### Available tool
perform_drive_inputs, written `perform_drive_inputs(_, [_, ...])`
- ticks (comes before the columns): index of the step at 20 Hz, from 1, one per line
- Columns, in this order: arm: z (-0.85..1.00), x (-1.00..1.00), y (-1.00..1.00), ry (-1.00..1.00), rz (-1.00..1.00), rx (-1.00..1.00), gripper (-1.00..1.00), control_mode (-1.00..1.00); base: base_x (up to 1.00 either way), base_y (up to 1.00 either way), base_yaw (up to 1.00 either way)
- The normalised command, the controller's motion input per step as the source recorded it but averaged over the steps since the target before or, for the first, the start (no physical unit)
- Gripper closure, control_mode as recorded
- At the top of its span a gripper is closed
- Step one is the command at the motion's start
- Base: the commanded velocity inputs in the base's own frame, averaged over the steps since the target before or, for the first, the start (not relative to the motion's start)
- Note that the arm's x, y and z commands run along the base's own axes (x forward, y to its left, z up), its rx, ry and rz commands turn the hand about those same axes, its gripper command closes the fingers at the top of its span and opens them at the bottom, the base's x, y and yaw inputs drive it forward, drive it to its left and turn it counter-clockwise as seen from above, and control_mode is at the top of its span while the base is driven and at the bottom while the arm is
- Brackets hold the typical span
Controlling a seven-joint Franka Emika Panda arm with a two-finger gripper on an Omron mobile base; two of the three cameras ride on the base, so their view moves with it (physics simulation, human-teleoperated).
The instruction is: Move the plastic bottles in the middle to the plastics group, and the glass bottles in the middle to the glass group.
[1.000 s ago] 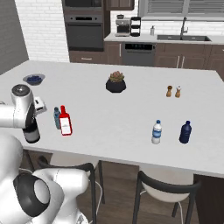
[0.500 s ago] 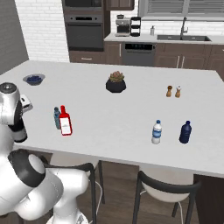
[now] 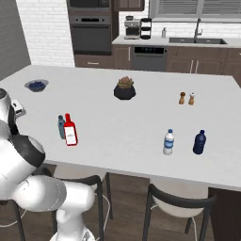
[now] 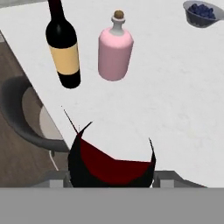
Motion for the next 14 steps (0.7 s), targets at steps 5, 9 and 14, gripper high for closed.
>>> perform_drive_inputs(5, [0.07, 0.52, 0.66, 0.05, 0.0, -0.06, 1.0, -1.0, 0.0, 0.0, 0.0])
perform_drive_inputs(9, [0.0, 0.31, 0.44, 0.05, 0.0, -0.01, 1.0, -1.0, 0.0, 0.0, 0.0])
perform_drive_inputs(14, [-0.02, 0.13, 0.36, 0.0, 0.01, 0.0, 1.0, -1.0, 0.0, 0.0, 0.0])
